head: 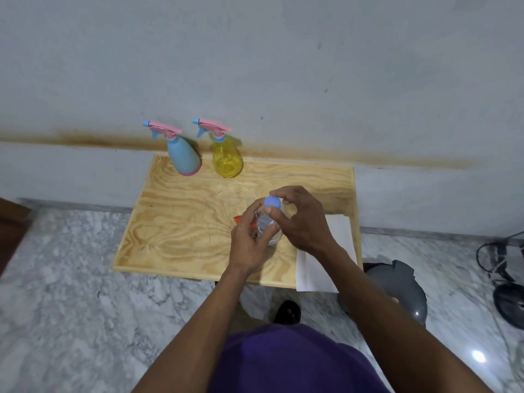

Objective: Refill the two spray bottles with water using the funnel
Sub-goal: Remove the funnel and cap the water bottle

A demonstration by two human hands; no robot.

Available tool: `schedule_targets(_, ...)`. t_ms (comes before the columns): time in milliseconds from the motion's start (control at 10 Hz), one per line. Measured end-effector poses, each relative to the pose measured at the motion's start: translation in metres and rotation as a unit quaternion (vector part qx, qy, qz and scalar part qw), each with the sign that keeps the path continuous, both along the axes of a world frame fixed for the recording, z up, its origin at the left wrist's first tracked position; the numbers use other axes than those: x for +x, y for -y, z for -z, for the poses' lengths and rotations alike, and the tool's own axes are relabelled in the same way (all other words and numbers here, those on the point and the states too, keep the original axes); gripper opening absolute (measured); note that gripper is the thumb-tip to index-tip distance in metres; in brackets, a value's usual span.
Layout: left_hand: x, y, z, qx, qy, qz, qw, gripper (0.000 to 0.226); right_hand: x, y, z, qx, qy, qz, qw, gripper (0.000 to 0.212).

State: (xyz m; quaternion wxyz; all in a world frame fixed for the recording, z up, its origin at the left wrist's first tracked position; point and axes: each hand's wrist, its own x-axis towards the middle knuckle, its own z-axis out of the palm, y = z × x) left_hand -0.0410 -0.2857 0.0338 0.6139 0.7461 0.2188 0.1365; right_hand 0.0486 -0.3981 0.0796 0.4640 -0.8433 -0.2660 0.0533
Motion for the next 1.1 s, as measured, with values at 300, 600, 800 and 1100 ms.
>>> schedule_targets(300,0.001,-0.001,0.003,0.002,-0.021,-0.003,1.000,0.051,-0.015,-0.012,0.013,0.018,-0.007,0.065,0.998,0.025)
schedule_targets(600,-0.011,-0.025,-0.002,0.033,-0.089,0.068,0.993,0.081,-0.022,-0.011,0.019,0.069,-0.029,0.090,0.993,0.033)
schedule_targets(800,-0.025,-0.045,0.018,0.011,-0.247,-0.120,0.961,0.061,-0.028,-0.015,0.030,0.083,-0.027,0.141,0.986,0.033)
schedule_targets(1100,0.007,-0.035,0.065,-0.024,-0.356,-0.110,0.928,0.024,-0.040,-0.024,0.031,0.085,-0.035,0.187,0.978,0.038)
